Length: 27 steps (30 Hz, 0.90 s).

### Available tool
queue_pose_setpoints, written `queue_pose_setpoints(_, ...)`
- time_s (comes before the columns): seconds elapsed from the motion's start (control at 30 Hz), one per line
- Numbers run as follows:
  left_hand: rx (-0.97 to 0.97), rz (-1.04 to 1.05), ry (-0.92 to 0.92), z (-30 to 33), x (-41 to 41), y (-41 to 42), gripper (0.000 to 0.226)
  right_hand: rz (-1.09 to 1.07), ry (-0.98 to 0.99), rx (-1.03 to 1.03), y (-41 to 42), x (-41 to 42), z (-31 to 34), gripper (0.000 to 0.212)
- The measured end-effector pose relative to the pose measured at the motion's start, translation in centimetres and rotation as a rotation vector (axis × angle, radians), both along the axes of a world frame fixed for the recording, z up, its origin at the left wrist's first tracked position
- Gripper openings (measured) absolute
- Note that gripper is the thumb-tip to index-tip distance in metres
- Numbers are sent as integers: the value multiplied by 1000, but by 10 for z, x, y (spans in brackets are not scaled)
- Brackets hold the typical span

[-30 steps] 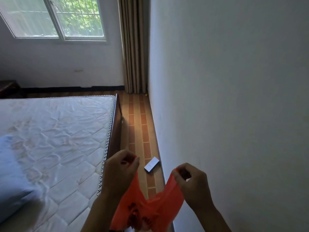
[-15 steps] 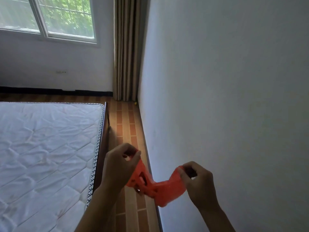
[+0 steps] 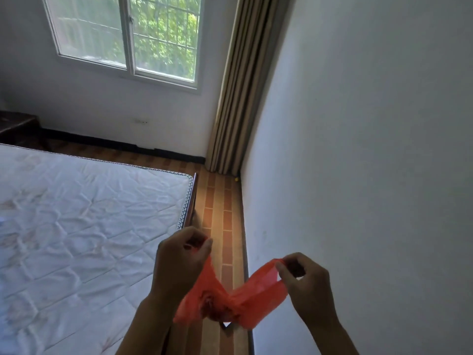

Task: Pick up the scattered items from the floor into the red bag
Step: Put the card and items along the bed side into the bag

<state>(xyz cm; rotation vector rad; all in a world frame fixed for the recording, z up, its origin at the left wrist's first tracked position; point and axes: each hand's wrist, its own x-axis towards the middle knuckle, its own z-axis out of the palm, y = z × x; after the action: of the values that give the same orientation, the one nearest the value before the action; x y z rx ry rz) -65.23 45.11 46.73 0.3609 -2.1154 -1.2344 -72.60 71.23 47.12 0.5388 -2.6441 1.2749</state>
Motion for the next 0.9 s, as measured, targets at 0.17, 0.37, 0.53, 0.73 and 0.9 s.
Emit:
queue_pose_setpoints(0.17, 47, 109, -8, 1, -14, -29, 22, 77, -6, 18, -31, -39, -9, 13)
queue_pose_setpoints(0.37, 15, 195, -13, 0, -67, -61, 22, 127, -36, 11, -64, -114, -27, 13)
queue_pose_setpoints(0.53, 33, 222, -86, -28, -137, -71, 26, 163, -127, 0, -90, -189, -47, 12)
queue_pose_setpoints(0.73, 80, 237, -252, -88, -217, -83, 25, 189, -270, 19, -113, -275, -107, 7)
queue_pose_setpoints(0.9, 89, 221, -366, -140, -265, -93, 23, 198, -354, 29, -125, -333, -161, 6)
